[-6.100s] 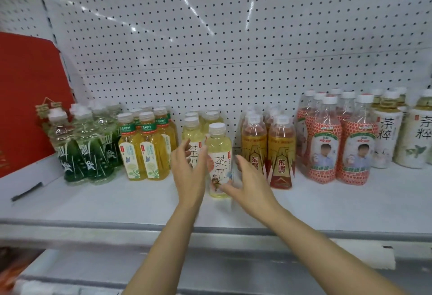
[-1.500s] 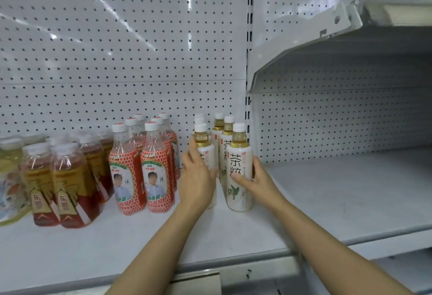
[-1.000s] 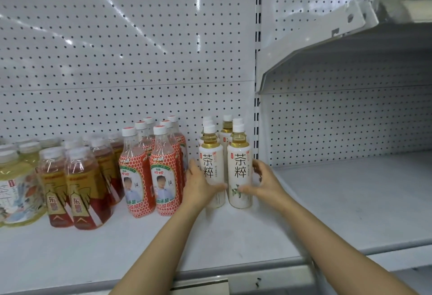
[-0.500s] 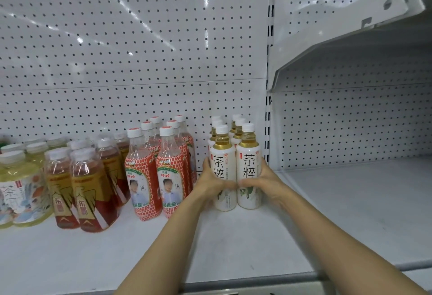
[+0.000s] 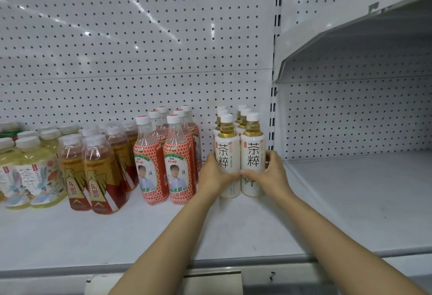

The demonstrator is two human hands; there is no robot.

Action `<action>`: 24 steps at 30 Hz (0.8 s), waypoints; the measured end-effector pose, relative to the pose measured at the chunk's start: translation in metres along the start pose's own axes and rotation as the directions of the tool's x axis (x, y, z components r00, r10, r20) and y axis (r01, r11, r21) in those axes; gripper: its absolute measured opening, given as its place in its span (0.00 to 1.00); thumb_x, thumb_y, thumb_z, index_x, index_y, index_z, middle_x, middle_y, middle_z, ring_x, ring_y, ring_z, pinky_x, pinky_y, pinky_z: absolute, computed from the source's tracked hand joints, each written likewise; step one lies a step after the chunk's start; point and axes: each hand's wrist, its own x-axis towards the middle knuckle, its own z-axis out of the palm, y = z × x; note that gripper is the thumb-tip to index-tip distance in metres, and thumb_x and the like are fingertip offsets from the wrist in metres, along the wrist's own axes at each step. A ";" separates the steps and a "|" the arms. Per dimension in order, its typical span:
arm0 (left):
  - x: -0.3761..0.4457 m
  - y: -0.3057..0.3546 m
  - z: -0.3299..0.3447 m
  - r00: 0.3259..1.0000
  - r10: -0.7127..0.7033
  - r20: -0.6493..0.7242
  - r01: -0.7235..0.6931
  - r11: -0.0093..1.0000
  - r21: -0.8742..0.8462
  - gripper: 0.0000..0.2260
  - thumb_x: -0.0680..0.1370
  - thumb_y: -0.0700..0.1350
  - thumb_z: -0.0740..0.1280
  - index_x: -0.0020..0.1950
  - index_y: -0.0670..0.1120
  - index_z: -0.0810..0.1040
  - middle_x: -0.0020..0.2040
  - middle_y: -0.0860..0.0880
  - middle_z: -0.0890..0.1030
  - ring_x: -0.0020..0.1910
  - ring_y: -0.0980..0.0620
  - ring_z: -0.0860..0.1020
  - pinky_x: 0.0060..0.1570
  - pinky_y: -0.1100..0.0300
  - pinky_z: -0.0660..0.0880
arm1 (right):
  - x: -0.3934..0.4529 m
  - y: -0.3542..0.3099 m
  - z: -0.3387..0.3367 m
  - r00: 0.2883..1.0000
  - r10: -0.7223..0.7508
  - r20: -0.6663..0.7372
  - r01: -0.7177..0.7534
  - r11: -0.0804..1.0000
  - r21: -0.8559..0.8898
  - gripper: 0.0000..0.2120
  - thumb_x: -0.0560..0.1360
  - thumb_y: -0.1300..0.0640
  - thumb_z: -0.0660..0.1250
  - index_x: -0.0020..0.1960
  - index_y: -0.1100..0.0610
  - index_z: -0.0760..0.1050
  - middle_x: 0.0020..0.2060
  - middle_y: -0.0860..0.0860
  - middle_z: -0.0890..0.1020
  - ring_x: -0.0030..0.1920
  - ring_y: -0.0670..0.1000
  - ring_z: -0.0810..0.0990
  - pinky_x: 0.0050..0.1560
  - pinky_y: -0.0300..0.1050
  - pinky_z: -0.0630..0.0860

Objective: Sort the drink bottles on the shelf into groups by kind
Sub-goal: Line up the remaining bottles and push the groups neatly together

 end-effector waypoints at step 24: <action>-0.045 -0.067 -0.116 0.820 0.543 -0.179 -0.126 0.477 0.870 0.54 0.68 0.50 0.76 0.81 0.41 0.43 0.81 0.37 0.50 0.80 0.38 0.48 0.77 0.43 0.51 | -0.065 -0.054 0.076 0.609 -0.760 0.225 0.693 0.373 -0.617 0.48 0.63 0.49 0.79 0.74 0.64 0.59 0.71 0.61 0.67 0.72 0.61 0.62 0.72 0.58 0.63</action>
